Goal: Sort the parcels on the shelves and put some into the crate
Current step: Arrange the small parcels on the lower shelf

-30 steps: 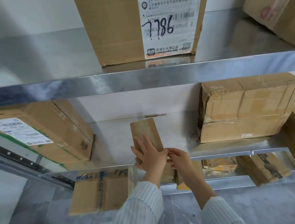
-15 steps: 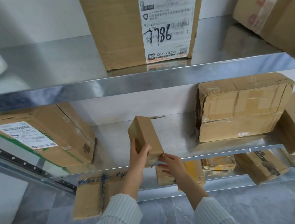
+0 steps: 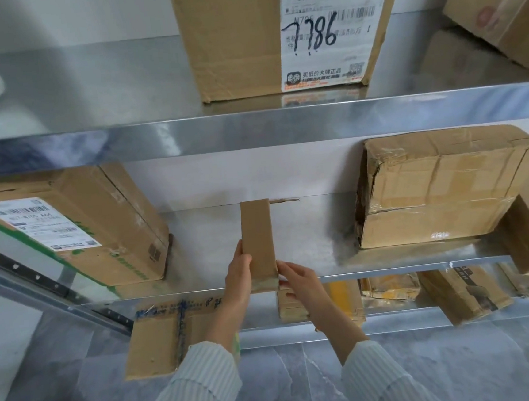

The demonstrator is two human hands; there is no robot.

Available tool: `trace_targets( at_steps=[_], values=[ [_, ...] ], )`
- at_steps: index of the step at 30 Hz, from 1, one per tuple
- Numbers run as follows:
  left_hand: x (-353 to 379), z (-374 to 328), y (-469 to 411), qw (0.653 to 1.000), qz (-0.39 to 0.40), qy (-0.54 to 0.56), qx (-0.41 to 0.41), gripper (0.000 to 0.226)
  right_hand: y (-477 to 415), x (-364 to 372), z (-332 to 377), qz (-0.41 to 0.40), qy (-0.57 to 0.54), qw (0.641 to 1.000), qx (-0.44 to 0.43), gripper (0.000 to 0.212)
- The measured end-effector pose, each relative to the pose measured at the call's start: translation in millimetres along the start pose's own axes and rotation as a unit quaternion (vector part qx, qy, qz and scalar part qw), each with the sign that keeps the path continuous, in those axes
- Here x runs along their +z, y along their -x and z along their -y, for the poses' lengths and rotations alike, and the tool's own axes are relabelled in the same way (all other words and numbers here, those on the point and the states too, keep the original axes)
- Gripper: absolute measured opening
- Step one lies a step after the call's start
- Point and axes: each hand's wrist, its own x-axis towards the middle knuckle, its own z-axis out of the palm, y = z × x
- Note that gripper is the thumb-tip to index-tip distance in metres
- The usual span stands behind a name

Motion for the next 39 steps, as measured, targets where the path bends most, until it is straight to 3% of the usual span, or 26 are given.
trace_targets(
  at_steps=[2, 4, 7, 10, 14, 17, 24, 32, 39],
  values=[
    [-2.1, 8.1, -8.8, 0.999, -0.016, -0.034, 0.028, 0.061, -0.8, 2.4, -1.9, -0.009, -0.006, 1.000, 0.003, 0.029],
    [-1.0, 9.0, -11.2, 0.986, -0.056, -0.126, 0.090, 0.054, -1.4, 5.0, -2.9, -0.019, -0.024, 0.999, 0.012, 0.031],
    [5.7, -1.2, -1.5, 0.923, -0.137, -0.303, 0.193, 0.047, -1.2, 6.1, -2.6, -0.016, -0.062, 0.997, 0.036, 0.028],
    [12.3, -8.9, -0.6, 0.913, -0.162, -0.340, 0.156, 0.048, -2.7, 4.5, -2.3, -0.009, -0.073, 0.996, 0.049, 0.027],
    [12.7, -9.5, -1.9, 0.863, -0.160, -0.450, 0.163, 0.071, -7.6, 5.4, -2.8, -0.024, -0.093, 0.994, 0.055, 0.024],
    [9.4, -9.7, -2.1, 0.882, -0.153, -0.422, 0.146, 0.073, -10.5, 10.1, -7.7, -0.020, -0.092, 0.994, 0.050, 0.023],
    [4.1, -1.8, 1.3, 0.887, -0.157, -0.399, 0.170, 0.068, -12.4, 11.1, -13.8, -0.013, -0.073, 0.996, 0.048, 0.028],
    [-7.0, 18.0, -4.9, 0.960, -0.103, -0.198, 0.166, 0.055, -9.7, -6.6, -9.2, -0.048, -0.049, 0.998, -0.003, 0.019],
    [-13.7, 22.0, -18.4, 0.959, -0.118, -0.191, 0.174, 0.047, -14.2, 12.2, -4.6, -0.042, -0.015, 0.999, -0.025, 0.029]
  ],
)
